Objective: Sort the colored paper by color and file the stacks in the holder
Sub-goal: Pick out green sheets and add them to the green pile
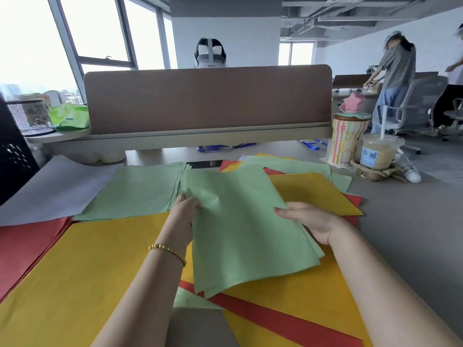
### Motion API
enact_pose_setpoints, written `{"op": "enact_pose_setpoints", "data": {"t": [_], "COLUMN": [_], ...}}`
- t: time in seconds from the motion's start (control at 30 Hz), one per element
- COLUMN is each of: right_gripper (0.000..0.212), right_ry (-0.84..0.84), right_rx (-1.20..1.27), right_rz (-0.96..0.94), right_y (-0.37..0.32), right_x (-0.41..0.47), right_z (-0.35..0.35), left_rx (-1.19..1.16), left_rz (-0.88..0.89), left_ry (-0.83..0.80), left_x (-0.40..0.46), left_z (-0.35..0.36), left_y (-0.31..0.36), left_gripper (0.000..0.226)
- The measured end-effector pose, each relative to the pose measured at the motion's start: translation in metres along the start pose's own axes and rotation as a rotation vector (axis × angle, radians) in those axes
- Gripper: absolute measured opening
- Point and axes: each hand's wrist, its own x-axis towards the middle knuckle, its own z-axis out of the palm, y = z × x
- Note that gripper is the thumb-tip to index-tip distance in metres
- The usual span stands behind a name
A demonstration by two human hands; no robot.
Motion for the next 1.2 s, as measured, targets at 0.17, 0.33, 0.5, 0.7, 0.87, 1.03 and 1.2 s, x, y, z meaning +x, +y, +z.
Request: {"op": "enact_pose_setpoints", "data": {"t": [0.17,0.33,0.5,0.7,0.87,1.03,1.2], "right_gripper": [0.023,0.021,0.055,0.055,0.046,0.042,0.029], "right_ry": [0.160,0.342,0.214,0.141,0.231,0.264,0.231], "right_rx": [-0.002,-0.034,-0.240,-0.472,-0.500,-0.422,-0.704], "right_rz": [-0.135,-0.226,-0.110,-0.208,-0.302,-0.211,-0.245], "right_y": [-0.002,-0.021,-0.050,-0.063,-0.069,-0.070,-0.070], "right_x": [0.010,0.019,0.053,0.106,0.143,0.161,0.157], "right_z": [0.015,0.028,0.080,0.175,0.218,0.234,0.235], "left_rx": [-0.074,0.358,0.510,0.678,0.819,1.107,1.384], "left_rz": [-0.139,0.021,0.193,0.190,0.281,0.278,0.340], "left_ry": [-0.100,-0.171,0.015,0.185,0.300,0.327,0.348], "left_x": [-0.007,0.005,0.030,0.073,0.107,0.128,0.133], "left_z": [0.012,-0.005,-0.063,-0.144,-0.176,-0.190,-0.196], "left_y": [0.016,0.044,0.059,0.072,0.089,0.091,0.086], "left_gripper": [0.025,0.023,0.045,0.060,0.070,0.070,0.067]}}
